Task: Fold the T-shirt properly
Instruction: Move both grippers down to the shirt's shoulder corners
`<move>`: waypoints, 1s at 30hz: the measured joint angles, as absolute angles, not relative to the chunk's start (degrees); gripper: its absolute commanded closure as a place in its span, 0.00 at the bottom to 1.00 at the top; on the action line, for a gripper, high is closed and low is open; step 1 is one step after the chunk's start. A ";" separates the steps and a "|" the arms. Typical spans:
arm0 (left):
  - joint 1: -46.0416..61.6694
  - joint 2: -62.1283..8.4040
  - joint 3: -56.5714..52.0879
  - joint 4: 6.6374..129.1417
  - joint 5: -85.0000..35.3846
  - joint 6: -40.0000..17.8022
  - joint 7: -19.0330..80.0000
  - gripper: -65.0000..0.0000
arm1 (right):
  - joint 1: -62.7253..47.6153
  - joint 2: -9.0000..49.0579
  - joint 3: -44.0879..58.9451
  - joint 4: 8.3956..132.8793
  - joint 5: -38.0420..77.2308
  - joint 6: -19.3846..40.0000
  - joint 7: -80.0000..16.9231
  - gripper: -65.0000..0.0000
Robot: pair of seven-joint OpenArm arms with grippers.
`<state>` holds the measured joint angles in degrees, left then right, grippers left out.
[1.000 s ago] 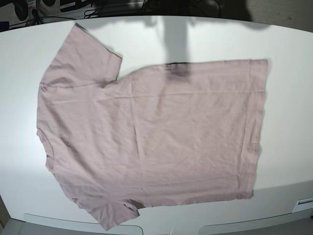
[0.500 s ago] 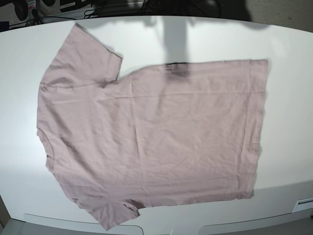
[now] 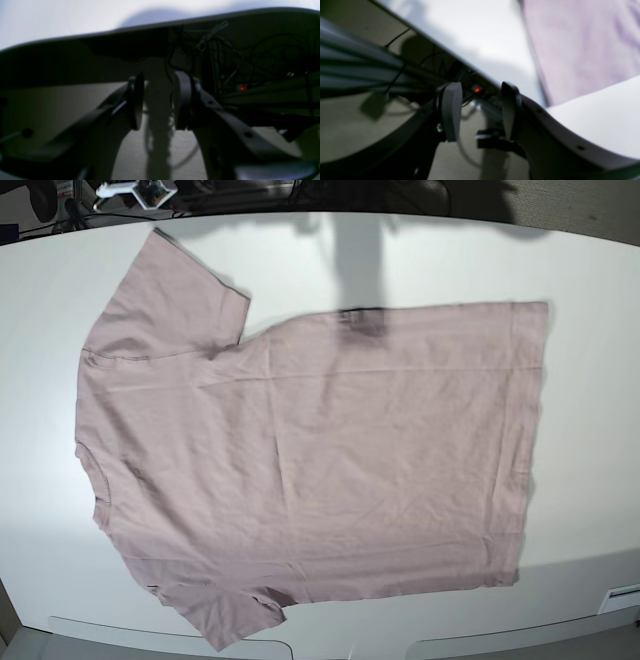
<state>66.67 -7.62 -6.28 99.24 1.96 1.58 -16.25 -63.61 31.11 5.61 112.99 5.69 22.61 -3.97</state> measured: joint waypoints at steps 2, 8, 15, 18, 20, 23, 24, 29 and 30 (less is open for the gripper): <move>66.74 -7.62 -6.28 100.49 3.84 2.09 -16.32 0.71 | -63.53 31.11 7.29 114.13 5.67 22.61 -4.01 0.59; 66.81 -7.68 -6.28 103.83 14.46 11.99 -16.29 0.71 | -63.26 31.11 12.21 117.32 2.50 22.81 -4.01 0.59; 66.78 -12.58 -6.07 106.32 29.52 11.84 -16.45 0.71 | -59.81 31.11 13.15 118.56 -14.06 22.81 -3.92 0.59; 66.08 -14.22 -6.07 106.41 34.52 11.81 -16.36 0.77 | -59.13 30.98 13.10 118.56 -19.00 23.00 -3.92 0.59; 64.60 -15.44 -6.00 106.41 37.74 11.57 -16.40 0.81 | -58.83 31.11 13.10 118.56 -23.11 23.00 -3.90 0.59; 60.42 -17.76 -6.02 106.39 39.62 11.62 -16.36 0.82 | -57.52 30.98 13.10 118.56 -27.14 23.05 -3.95 0.59; 58.67 -18.28 -6.02 106.41 39.62 11.66 -16.19 0.82 | -56.95 31.00 13.10 118.56 -27.11 23.05 -4.08 0.59; 53.25 -19.94 -6.02 106.41 39.42 7.05 -10.72 0.82 | -55.83 31.00 13.10 118.56 -27.14 23.05 -6.33 0.59; 52.80 -21.04 -5.96 106.43 39.42 3.05 -10.07 0.82 | -55.72 31.00 13.10 118.56 -27.11 23.05 -6.31 0.59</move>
